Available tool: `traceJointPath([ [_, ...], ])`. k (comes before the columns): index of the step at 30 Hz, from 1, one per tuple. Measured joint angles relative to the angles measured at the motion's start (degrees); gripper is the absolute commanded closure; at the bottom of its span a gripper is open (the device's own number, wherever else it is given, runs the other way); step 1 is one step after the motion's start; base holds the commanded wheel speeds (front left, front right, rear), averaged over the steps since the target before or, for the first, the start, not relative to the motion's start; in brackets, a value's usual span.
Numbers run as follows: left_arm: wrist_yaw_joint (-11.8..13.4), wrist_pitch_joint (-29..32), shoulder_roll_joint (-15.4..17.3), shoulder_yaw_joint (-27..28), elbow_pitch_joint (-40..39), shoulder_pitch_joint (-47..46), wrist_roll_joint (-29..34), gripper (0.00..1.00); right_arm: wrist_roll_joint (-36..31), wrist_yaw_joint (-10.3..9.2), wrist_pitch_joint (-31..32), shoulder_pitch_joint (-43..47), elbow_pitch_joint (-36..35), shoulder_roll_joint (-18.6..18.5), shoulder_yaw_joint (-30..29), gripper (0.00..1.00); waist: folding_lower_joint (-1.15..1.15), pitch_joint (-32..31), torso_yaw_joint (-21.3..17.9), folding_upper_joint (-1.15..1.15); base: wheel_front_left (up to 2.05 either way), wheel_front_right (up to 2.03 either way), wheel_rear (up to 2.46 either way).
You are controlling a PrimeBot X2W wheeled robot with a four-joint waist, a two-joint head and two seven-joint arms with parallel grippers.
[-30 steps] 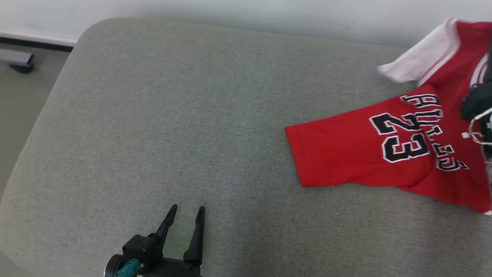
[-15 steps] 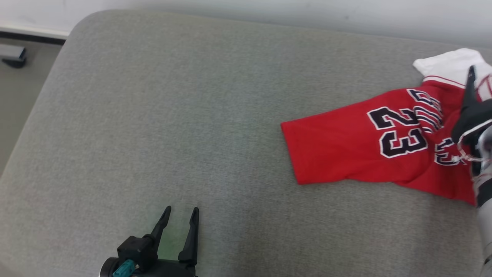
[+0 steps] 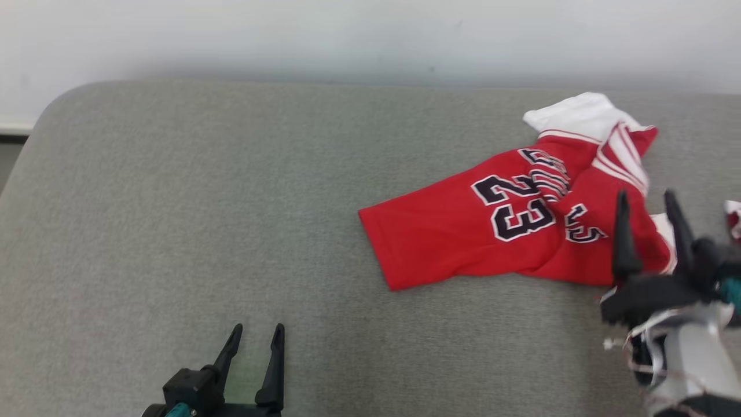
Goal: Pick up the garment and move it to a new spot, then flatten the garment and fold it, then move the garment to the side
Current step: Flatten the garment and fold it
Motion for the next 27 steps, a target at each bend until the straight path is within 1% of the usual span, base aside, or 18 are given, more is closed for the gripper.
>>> traceJointPath([
  [3, -0.01, 0.00, 0.00, 0.86, 0.07, 0.98, 0.11, 0.00, 1.38, 0.00, -0.02, 5.72, -3.26, 1.46, 0.58, 0.00, 0.00, -1.21, -1.62, 0.00, 0.00, 0.00, 0.00],
  [7, -0.02, 0.01, -0.02, 1.65, 0.12, 2.01, 0.24, 0.00, 1.58, 0.00, -0.12, 11.60, -5.25, 3.04, 1.18, 0.00, 0.00, -2.66, -3.74, 0.00, 0.00, 0.00, 0.00],
  [12, -0.27, 0.01, 0.00, 2.11, 0.11, 2.44, 0.34, 0.00, 1.55, 0.00, -0.14, 15.21, -6.35, 4.78, 0.23, 0.00, 0.00, -3.89, -6.25, 0.00, 0.00, 0.00, 0.00],
  [16, -0.27, 0.00, 0.00, 1.55, 0.04, 2.33, 0.25, 0.00, 1.60, 0.00, -0.14, 15.51, -6.77, 5.46, 0.33, 0.00, -0.01, -3.89, -7.99, 0.00, 0.00, 0.00, 0.00],
  [20, -0.29, 0.01, 0.01, -2.88, 0.52, 0.55, -1.81, 0.00, 1.78, 0.00, -0.14, 14.38, -7.20, 5.52, 0.92, 0.00, 0.00, -2.40, -8.98, 0.00, 0.00, 0.00, 0.00],
  [21, -0.29, 0.01, 0.01, -2.88, 0.52, 0.55, -1.81, 0.00, 1.78, 0.00, -0.14, 14.38, -7.20, 5.52, 0.92, 0.00, 0.00, -2.40, -8.98, 0.00, 0.00, 0.00, 0.00],
  [22, -0.29, 0.00, -0.04, -5.93, 1.43, -1.31, -3.26, 0.00, 1.94, 0.00, -0.14, 13.41, -7.48, 5.48, 1.46, 0.00, 0.00, -1.31, -9.41, 0.00, 0.00, 0.00, 0.00],
  [23, -0.36, 0.01, -0.07, -7.02, 2.07, -2.22, -3.43, 0.00, 2.19, 0.00, -0.14, 13.04, -7.56, 5.44, 1.68, 0.00, 0.00, -0.74, -9.66, 0.00, 0.00, 0.00, 0.00],
  [25, -0.37, 0.00, -0.09, -7.58, 2.49, -3.11, -3.75, 0.00, 2.24, 0.00, -0.14, 12.68, -7.66, 5.41, 1.99, 0.00, 0.00, -0.19, -9.93, 0.00, 0.00, 0.00, 0.00],
  [27, -0.36, 0.00, -0.07, -9.07, 4.65, -5.07, -3.92, 0.00, 2.45, 0.00, -0.14, 12.17, -7.69, 5.14, 2.22, 0.00, 0.00, 0.89, -10.54, 0.01, 0.00, 0.00, 0.00],
])
